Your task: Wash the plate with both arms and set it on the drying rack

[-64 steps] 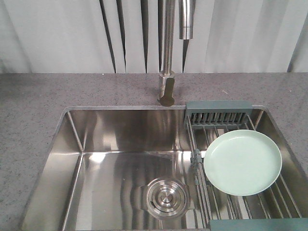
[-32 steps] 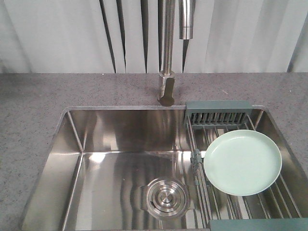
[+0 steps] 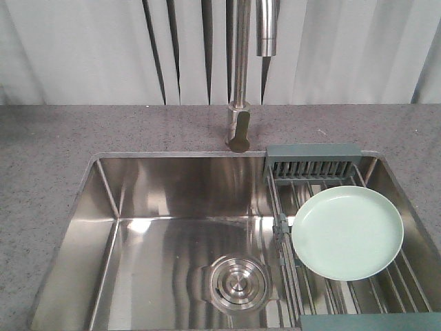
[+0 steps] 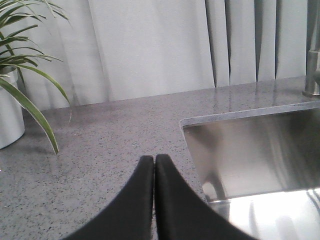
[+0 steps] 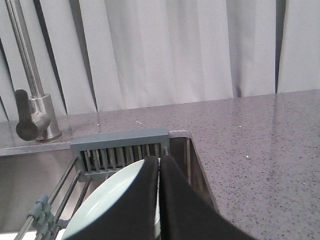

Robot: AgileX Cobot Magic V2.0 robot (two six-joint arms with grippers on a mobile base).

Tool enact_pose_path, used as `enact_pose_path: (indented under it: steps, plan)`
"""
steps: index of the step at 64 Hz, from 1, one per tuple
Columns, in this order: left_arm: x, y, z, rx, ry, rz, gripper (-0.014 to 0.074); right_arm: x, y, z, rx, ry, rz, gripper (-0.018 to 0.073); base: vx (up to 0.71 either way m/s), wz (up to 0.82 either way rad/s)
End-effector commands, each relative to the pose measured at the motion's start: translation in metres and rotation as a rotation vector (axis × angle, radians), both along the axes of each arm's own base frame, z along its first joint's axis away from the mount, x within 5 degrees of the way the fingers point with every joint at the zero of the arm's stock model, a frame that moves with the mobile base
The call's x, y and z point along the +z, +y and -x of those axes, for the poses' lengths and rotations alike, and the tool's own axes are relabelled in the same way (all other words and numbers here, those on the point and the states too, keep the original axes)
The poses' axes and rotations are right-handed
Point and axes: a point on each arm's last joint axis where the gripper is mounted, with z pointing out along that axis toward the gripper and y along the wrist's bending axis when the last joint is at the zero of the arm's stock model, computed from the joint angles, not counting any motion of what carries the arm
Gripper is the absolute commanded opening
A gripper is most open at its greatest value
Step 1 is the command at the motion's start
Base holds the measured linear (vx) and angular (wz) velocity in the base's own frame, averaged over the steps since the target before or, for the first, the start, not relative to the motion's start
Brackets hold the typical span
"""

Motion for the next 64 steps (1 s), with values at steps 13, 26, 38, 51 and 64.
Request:
enact_pose_path:
  steps: [13,26,38,51,64]
  plan:
    - [-0.0001,0.0,-0.0003,0.001,-0.06,0.011,-0.0006,0.0017,-0.0006,0.0005,-0.01,-0.073,0.009,-0.0008,0.0,0.0]
    - [-0.0001,0.0,-0.0003,0.001,-0.06,0.011,-0.0006,0.0017,-0.0006,0.0005,-0.01,-0.073,0.009,-0.0008,0.0,0.0]
    - [-0.0001,0.0,-0.0003,0.001,-0.06,0.011,-0.0006,0.0014,-0.0006,0.0005,-0.009,-0.069,0.008,-0.0008,0.0,0.0]
    - [-0.0001,0.0,-0.0003,0.001,-0.06,0.011,-0.0006,0.0014,-0.0006,0.0005,-0.009,-0.069,0.008,-0.0008,0.0,0.0]
    - [-0.0001,0.0,-0.0003,0.001,-0.06,0.011,-0.0006,0.0014,-0.0006,0.0005,-0.009,-0.069,0.008,-0.0008,0.0,0.0]
